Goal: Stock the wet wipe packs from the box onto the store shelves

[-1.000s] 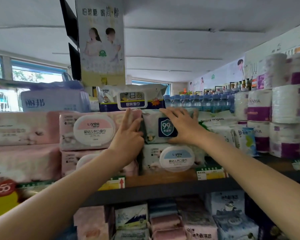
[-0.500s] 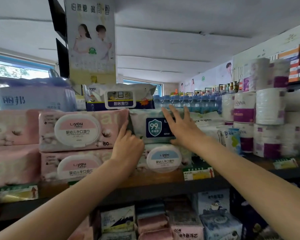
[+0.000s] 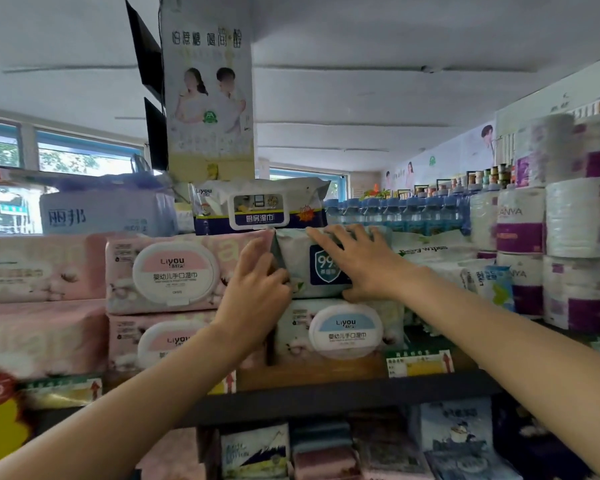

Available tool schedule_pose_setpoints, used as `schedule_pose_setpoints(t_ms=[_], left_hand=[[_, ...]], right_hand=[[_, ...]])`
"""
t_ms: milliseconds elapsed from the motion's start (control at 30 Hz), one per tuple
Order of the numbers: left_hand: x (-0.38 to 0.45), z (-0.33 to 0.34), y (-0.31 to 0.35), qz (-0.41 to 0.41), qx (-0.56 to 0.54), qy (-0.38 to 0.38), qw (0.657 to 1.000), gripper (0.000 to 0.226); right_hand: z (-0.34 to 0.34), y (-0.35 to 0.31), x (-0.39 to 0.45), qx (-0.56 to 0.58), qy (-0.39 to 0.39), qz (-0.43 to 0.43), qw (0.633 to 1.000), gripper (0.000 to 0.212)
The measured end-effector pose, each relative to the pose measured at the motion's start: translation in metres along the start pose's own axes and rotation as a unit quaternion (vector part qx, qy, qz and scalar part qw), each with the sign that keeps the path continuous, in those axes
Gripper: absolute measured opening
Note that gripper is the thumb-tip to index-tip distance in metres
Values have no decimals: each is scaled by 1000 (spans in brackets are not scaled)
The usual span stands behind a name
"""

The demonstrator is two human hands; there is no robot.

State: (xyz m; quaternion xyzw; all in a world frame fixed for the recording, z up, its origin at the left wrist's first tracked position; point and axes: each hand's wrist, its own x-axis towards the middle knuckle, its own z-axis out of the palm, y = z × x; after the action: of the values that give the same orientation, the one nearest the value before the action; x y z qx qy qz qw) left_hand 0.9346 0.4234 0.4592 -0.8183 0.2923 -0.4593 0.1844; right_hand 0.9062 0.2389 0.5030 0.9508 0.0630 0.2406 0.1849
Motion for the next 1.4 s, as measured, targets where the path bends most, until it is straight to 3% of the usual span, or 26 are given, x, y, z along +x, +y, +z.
schedule_pose_setpoints(t_ms=[233,500,733,933,1033,1200,1333,1400], left_hand=[[12,-6,-6,36,72,-71,994,30],[25,-6,-3,-93,-45,-5,995,22],[34,-5,3,-147,-147,84,975,28],[36,-7,9,-185,-110,37,976,36],[35,-10,0,-154,-94,-5,984,47],[28,-12,-6,-92,-12,-22,995,46],[11,-3,-5,-62,5,100,993,70],[9,-3,-4,-28,-3,117,993,84]], right_hand=[[-7,10,4,34,-15,-28,999,113],[-7,25,0,81,-1,-32,996,108],[-1,34,-4,127,24,-28,991,108],[1,37,-10,152,43,-28,987,104],[0,34,-7,130,33,-27,991,105],[-8,11,-2,40,29,-22,999,104],[1,-15,-3,-19,48,-7,999,99],[6,-18,-5,-31,59,-4,998,98]])
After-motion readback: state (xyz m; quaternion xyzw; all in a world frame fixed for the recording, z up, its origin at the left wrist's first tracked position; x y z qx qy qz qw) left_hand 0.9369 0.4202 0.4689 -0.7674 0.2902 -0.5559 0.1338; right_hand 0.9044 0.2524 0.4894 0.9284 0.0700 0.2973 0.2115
